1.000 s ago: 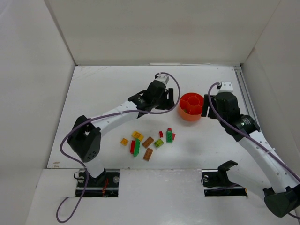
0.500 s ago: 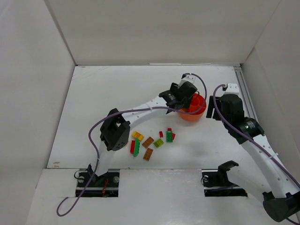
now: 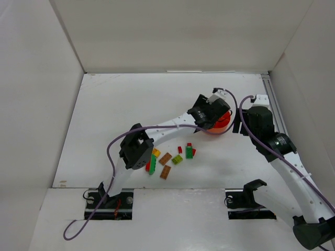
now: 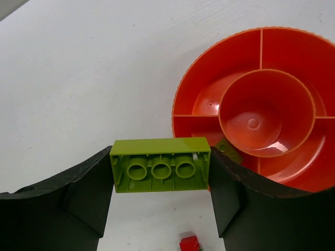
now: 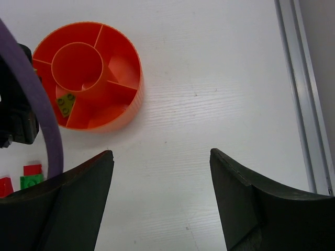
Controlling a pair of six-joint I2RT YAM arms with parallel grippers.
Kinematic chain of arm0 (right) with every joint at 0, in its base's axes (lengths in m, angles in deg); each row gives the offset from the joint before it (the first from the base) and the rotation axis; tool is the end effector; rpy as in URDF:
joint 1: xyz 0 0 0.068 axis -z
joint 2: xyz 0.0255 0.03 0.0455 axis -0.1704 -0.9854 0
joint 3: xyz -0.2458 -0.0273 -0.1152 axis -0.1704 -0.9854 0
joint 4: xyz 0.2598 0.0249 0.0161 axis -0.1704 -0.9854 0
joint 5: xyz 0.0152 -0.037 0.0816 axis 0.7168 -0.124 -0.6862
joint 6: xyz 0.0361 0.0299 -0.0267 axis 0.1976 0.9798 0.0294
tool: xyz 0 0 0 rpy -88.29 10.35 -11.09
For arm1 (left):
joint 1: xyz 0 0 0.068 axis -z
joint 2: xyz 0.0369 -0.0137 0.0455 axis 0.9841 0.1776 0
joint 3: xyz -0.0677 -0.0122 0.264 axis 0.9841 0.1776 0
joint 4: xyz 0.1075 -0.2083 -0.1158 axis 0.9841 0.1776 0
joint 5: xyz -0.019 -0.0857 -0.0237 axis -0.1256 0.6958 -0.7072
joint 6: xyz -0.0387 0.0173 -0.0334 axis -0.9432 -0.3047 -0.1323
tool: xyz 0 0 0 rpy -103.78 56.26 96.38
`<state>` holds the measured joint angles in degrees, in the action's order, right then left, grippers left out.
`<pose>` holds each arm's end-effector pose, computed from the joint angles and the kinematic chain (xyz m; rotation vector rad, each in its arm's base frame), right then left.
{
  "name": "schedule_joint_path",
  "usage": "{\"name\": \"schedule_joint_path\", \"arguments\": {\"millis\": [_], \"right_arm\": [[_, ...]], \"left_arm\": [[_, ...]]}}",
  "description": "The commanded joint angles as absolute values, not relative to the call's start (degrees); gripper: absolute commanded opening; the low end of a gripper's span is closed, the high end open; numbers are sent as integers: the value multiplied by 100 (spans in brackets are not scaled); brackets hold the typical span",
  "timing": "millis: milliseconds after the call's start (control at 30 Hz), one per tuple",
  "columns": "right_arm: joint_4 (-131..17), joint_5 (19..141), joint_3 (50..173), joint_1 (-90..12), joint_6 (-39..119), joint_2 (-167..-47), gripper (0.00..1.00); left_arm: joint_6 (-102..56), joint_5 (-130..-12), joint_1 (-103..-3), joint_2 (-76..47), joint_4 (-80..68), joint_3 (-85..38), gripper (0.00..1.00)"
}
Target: Sort the legos into containers by color
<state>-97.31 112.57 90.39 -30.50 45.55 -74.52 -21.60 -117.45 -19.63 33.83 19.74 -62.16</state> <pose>0.1650 0.0463 0.3354 0.0929 2.1151 -0.1299 0.2687 -0.4237 0.2767 0.5353 1.9848 -0.0141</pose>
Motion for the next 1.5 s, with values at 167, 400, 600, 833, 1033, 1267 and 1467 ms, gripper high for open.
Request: {"name": "schedule_joint_path", "arguments": {"millis": [167,400,600,833,1033,1267,1467], "right_arm": [[-9667,11335,9021,-3029,4503,-7360,79],[-9667,11388,9021,-3029,4503,-7307,81],[-9667,11388,9021,-3029,4503,-7307,81],[-9667,11388,9021,-3029,4503,-7307,81],[-9667,11441,9021,-3029,4503,-7307,81],[-9667,11441,9021,-3029,4503,-7307,85],[-9667,11441,9021,-3029,4503,-7307,85]], "left_arm": [[-1723,-11763,-1983,3427,1834,-6368,44],[-1529,-11359,-1877,3428,1781,-6246,45],[-1477,-11288,-1877,3542,1781,-6307,47],[-1476,-11340,-1877,3735,1851,-6491,47],[-1476,-11288,-1877,3788,1851,-6544,48],[-1538,-10990,-1877,3735,1913,-6544,56],[-1538,-10717,-1877,3674,1913,-6597,64]]}}
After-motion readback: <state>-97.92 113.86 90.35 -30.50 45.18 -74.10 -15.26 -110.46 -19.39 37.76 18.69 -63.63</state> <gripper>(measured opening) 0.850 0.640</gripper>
